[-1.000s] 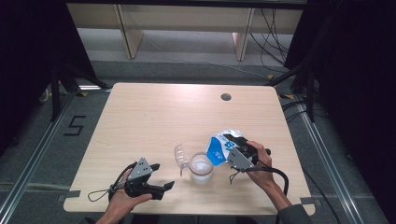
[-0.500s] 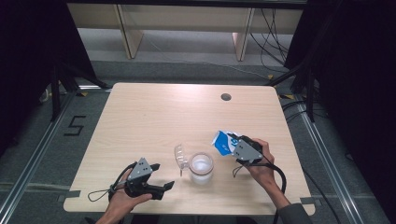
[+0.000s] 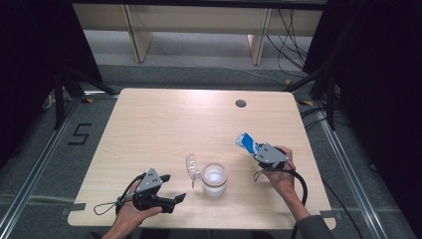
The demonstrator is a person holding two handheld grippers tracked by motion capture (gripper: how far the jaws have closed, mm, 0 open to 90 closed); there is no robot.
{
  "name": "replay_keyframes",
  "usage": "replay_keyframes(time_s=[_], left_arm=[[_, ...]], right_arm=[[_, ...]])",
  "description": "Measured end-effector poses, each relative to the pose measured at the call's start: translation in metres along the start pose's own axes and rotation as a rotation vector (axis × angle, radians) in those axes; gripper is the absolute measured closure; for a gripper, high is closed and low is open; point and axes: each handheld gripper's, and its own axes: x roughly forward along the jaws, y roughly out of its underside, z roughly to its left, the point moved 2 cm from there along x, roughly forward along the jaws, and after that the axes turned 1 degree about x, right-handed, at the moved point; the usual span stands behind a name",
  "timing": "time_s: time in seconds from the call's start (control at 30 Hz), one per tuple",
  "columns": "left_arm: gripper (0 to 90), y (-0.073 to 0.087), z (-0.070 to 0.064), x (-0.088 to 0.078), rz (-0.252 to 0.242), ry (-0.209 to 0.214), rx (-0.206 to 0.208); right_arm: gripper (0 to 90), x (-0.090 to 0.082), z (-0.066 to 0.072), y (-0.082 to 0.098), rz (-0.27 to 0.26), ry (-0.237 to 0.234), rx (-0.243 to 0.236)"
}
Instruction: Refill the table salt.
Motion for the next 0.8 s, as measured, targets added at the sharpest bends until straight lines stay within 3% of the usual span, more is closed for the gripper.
replay_keyframes(time_s=[0.23,0.27,0.4,0.57,0.6,0.63,0.67,0.73,0.8], left_arm=[[15.3,0.0,0.0,0.0,0.0,-0.007,0.0],[15.3,0.0,0.0,0.0,0.004,-0.01,0.002],[15.3,0.0,0.0,0.0,-0.004,0.001,-0.005],[15.3,0.0,0.0,0.0,-0.005,-0.002,-0.006],[15.3,0.0,0.0,0.0,-0.003,-0.007,-0.004],[15.3,0.0,0.0,0.0,-0.006,-0.002,-0.004],[15.3,0.0,0.0,0.0,-0.005,-0.002,-0.005],[15.3,0.0,0.0,0.0,0.0,-0.008,0.0],[15.3,0.0,0.0,0.0,0.001,-0.008,0.0]], right_arm=[[87.5,0.003,-0.008,0.013,-0.019,-0.003,0.131],[87.5,0.004,-0.009,0.014,-0.019,0.001,0.126],[87.6,0.003,-0.012,0.022,-0.007,-0.017,0.225],[87.6,0.004,-0.019,0.029,-0.022,0.01,0.234],[87.6,0.003,-0.017,0.03,-0.01,-0.01,0.285],[87.6,0.004,-0.018,0.031,-0.011,-0.008,0.294],[87.7,0.004,-0.02,0.033,-0.012,0.008,0.268],[87.6,0.004,-0.019,0.035,-0.004,-0.011,0.313],[87.7,0.004,-0.02,0.036,-0.009,-0.006,0.324]])
